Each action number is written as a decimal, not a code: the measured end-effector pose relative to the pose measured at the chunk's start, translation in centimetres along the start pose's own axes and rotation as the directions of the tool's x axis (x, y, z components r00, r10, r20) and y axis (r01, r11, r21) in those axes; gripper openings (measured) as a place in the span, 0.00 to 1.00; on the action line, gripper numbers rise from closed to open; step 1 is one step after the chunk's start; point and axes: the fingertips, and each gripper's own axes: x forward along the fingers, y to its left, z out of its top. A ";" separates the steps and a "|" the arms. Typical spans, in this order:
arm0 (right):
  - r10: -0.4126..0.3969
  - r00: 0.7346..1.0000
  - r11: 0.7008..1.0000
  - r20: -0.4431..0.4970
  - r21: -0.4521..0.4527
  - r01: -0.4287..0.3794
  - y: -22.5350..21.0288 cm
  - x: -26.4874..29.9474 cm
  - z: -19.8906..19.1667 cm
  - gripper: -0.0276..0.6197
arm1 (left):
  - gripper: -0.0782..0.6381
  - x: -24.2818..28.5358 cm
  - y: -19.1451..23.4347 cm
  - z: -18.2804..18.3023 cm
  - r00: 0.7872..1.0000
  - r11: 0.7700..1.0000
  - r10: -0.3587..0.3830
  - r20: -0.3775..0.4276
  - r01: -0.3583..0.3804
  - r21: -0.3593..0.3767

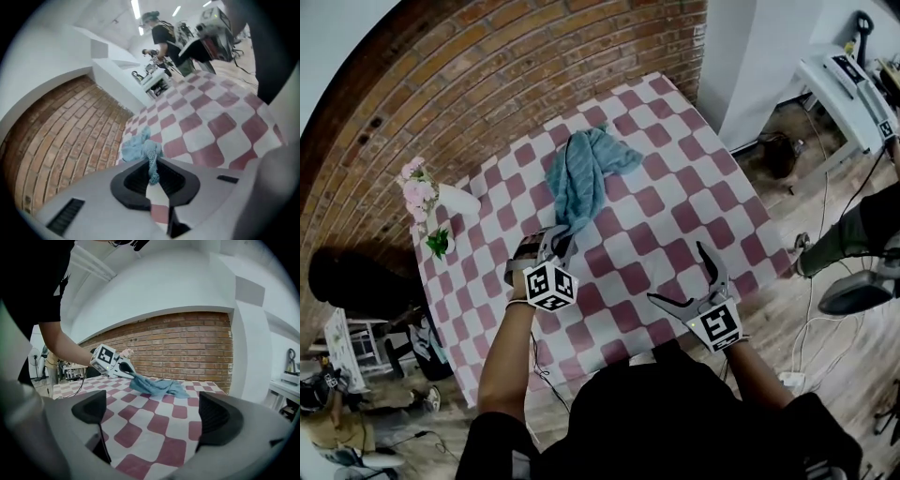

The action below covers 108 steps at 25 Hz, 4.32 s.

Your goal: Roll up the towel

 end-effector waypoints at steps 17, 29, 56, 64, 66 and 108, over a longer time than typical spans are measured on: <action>0.202 0.979 0.956 -0.001 -0.219 -0.197 3.6 4.9 0.3 0.95 | 0.15 -17.0 12.5 9.6 0.871 0.829 0.337 0.357 -0.096 -0.551; 0.267 0.954 0.961 0.133 -0.113 -0.253 5.8 10.3 5.3 0.92 | 0.15 -22.3 10.4 8.4 0.840 0.714 0.343 0.422 0.059 -0.698; 0.182 0.959 0.736 0.217 -0.677 0.013 11.4 9.7 26.4 0.06 | 0.45 -20.8 2.4 -2.7 0.820 0.411 0.414 0.395 0.219 -0.885; 0.191 0.952 0.644 0.241 -0.762 0.064 13.1 11.0 32.5 0.06 | 0.57 -21.7 0.2 2.2 0.792 0.556 0.517 0.323 -0.024 -0.831; 0.220 0.944 0.637 0.246 -0.769 0.052 13.6 10.9 33.9 0.06 | 0.53 -21.0 -0.9 3.9 0.805 0.661 0.478 0.352 -0.065 -0.748; 0.165 0.961 0.878 0.220 -0.476 -0.042 9.5 8.3 23.5 0.08 | 0.12 -31.0 19.4 6.1 0.530 0.608 0.773 0.349 -0.461 -0.646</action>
